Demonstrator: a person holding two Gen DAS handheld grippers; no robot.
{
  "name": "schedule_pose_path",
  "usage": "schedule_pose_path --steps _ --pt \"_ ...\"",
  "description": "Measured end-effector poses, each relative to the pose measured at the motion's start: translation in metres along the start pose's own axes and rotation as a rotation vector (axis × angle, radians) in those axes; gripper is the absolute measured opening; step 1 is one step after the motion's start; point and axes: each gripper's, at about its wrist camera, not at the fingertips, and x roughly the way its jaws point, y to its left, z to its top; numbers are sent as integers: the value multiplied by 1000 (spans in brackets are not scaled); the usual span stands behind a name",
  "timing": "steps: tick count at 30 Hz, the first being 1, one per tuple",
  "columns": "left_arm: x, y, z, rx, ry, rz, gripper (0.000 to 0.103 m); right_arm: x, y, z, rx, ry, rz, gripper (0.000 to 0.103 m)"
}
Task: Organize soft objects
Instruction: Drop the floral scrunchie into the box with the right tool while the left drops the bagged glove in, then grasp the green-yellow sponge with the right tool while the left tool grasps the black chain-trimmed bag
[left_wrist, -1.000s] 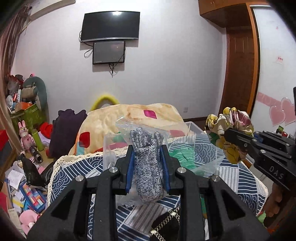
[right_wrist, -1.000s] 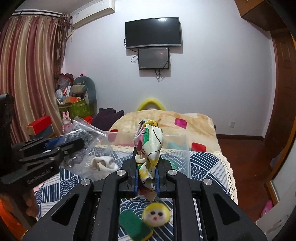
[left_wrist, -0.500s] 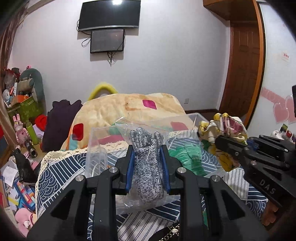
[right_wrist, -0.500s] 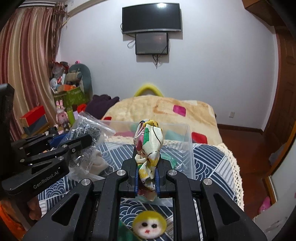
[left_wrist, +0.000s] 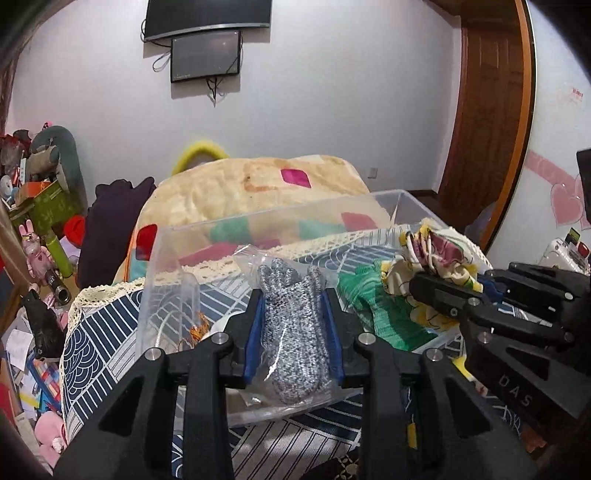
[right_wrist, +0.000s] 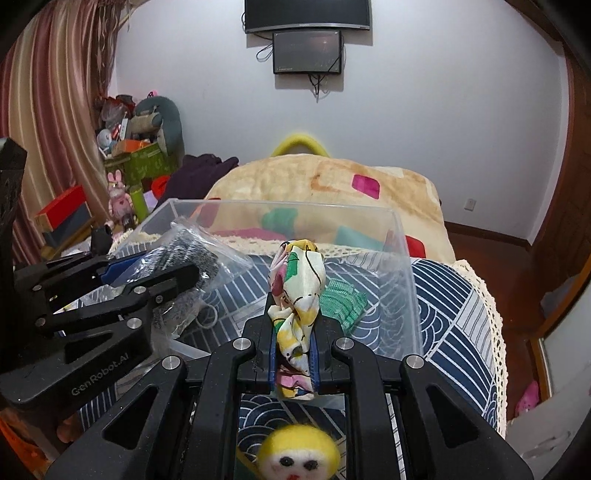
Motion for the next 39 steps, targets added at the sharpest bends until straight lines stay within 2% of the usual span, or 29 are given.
schedule_pose_path --steps 4,6,8,13,18,20,23,28,33,39 --pt "0 1 -3 -1 16 -4 39 1 0 -1 -13 12 -12 16" --pt "-2 5 -4 -16 19 -13 47 2 -1 0 -14 21 -12 26" --pt "-6 8 -5 -26 17 -25 53 1 -2 -2 -14 17 -20 40" --pt "-22 9 -8 -20 -5 -28 63 -8 -6 -4 -7 4 -21 55" --pt "-44 13 -8 -36 -35 -44 78 -18 -5 -5 -16 -20 -34 62" --pt "-53 16 -7 -50 -54 -30 84 -25 -5 -5 -20 -39 -34 68" --pt "-68 22 -9 -75 -88 -9 91 -39 -6 -6 -22 -77 -41 69" --pt "-88 26 -18 -75 -114 13 95 -58 -6 -10 -16 -119 -33 70" --pt "-99 21 -37 -65 -103 -8 99 -69 -5 -23 -19 -136 -24 74" --pt "-100 0 -59 -17 -67 -37 99 -68 -2 -43 -23 -101 -15 74"
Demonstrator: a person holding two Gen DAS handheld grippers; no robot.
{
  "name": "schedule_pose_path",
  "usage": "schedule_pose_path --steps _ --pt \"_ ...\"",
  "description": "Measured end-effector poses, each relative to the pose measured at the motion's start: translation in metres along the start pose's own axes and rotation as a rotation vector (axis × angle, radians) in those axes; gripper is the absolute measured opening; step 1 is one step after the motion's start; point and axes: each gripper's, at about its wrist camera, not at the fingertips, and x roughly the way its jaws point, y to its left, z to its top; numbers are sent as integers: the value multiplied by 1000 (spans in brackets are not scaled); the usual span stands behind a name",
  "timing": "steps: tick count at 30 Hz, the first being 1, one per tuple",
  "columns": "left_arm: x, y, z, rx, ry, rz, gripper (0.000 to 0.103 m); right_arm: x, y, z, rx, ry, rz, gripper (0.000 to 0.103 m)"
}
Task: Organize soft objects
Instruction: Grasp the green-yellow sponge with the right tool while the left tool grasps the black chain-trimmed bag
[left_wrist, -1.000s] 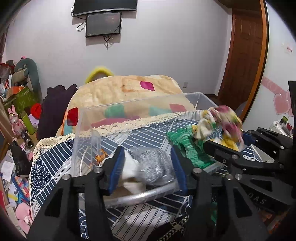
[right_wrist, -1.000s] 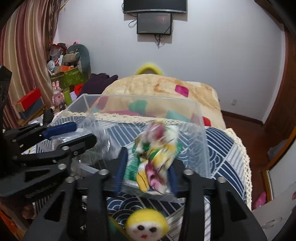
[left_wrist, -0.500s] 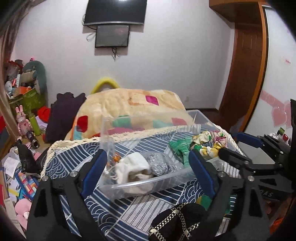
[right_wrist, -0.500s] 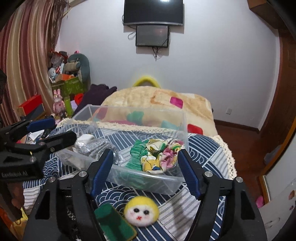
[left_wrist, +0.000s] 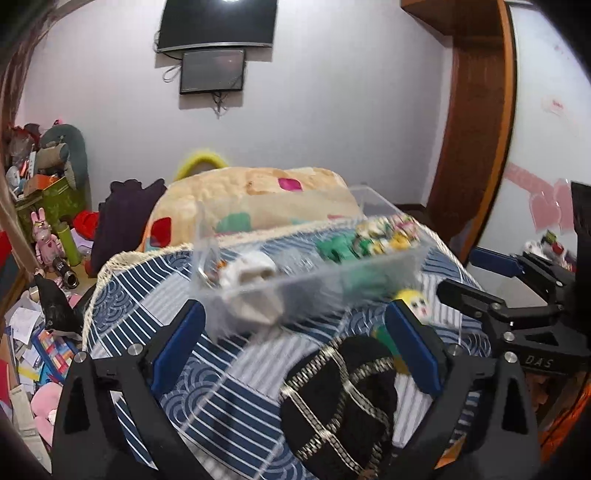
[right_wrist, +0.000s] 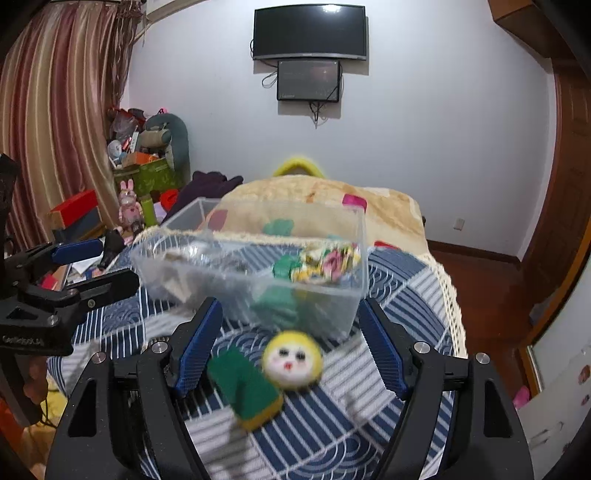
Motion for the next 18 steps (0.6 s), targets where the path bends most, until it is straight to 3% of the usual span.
schedule_pose_path --steps 7,18 --pt "10 -18 -30 18 89 -59 99 1 1 -24 -1 51 9 74" --pt "39 -4 -73 -9 206 -14 99 18 0 -47 35 127 63 74"
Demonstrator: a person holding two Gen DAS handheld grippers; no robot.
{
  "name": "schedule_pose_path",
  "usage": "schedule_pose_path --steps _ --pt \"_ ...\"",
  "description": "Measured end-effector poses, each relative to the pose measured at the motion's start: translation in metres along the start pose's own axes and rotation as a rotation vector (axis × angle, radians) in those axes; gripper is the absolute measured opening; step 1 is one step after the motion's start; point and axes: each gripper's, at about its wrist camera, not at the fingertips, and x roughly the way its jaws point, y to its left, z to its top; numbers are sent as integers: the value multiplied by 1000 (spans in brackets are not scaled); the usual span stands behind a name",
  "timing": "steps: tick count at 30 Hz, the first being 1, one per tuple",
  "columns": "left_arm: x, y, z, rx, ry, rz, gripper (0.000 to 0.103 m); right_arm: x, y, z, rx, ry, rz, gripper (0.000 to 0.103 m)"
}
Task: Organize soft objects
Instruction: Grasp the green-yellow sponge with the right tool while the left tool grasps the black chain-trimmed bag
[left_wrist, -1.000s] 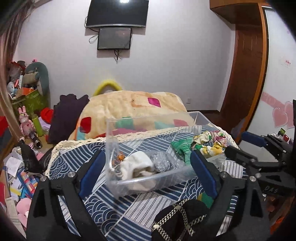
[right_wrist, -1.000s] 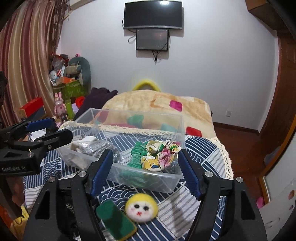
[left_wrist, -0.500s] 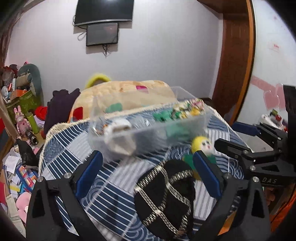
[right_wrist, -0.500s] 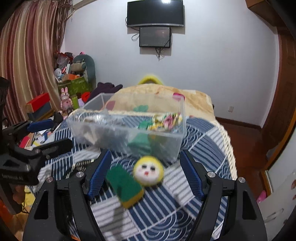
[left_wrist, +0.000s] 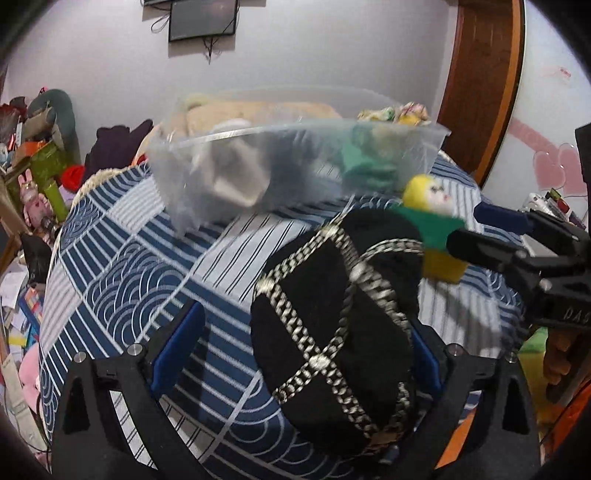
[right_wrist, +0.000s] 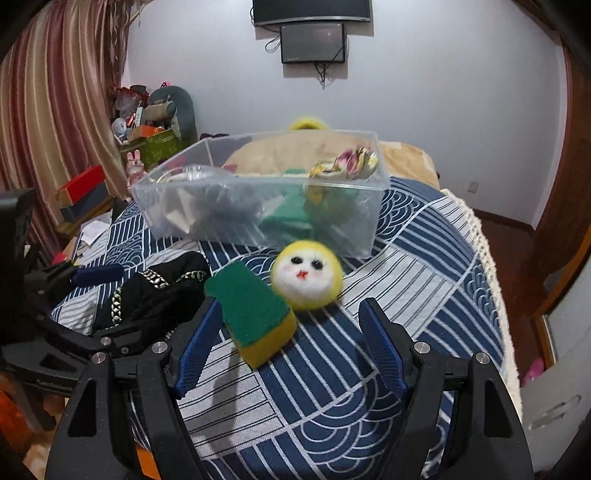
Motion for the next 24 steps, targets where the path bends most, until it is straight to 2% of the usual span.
schedule_pose_path --steps 5,6,7,9,10,11,13,15,17,21,24 --pt "-2 8 -7 -26 -13 -25 99 10 6 -3 3 31 24 72" --pt "-3 10 -8 -31 -19 -29 97 12 7 -4 -2 35 31 71" --pt "-3 10 -8 -35 -25 -37 94 13 8 -5 -6 39 39 66" --pt "-6 10 -11 -34 -30 -69 79 16 12 -7 -19 53 52 54" --pt "-7 10 -11 -29 -33 -76 75 16 13 -7 -24 55 54 46" --pt "-9 7 -12 -17 -35 -86 66 16 15 -7 -29 59 56 41" --pt "-12 2 -12 8 -39 -90 58 16 16 -8 -35 54 42 39" --pt "-15 0 -12 23 -48 -81 44 13 16 -8 -32 49 46 37" --pt "-17 1 -11 20 -53 -71 34 10 15 -8 -32 39 50 36" --pt "-22 10 -6 -13 -55 -79 25 1 18 -5 -47 8 36 35" --pt "-29 12 -2 -20 -74 -66 23 -6 19 -3 -51 -13 28 35"
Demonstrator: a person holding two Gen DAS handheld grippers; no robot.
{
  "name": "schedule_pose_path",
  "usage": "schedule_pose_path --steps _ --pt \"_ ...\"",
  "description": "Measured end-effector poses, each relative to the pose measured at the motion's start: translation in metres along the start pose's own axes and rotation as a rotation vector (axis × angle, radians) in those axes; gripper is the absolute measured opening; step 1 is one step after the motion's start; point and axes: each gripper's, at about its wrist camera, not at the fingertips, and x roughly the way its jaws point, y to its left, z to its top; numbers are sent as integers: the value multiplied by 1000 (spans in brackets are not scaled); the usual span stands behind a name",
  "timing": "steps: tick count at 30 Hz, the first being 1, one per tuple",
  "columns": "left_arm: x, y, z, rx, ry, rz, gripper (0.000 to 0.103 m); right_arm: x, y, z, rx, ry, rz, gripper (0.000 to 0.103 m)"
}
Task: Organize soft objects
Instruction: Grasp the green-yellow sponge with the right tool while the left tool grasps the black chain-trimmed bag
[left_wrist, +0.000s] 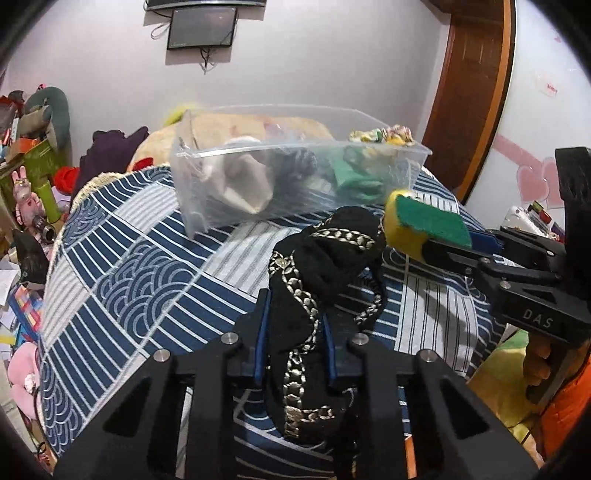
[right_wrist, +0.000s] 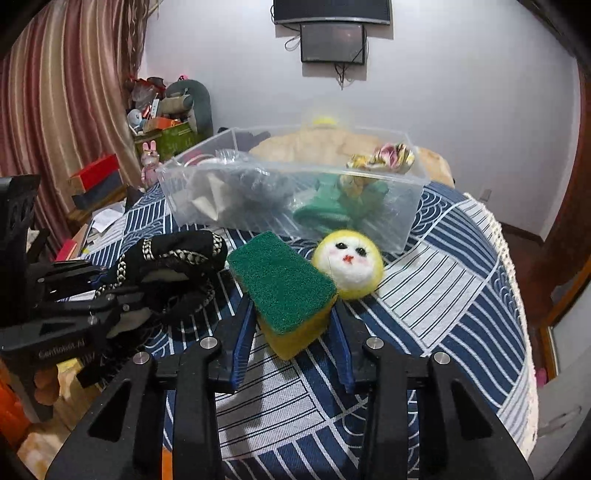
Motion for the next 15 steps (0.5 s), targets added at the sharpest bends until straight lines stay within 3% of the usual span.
schedule_pose_path --steps 15 --pt "-37 9 37 -24 -137 26 22 -19 -2 14 9 -70 -14 35"
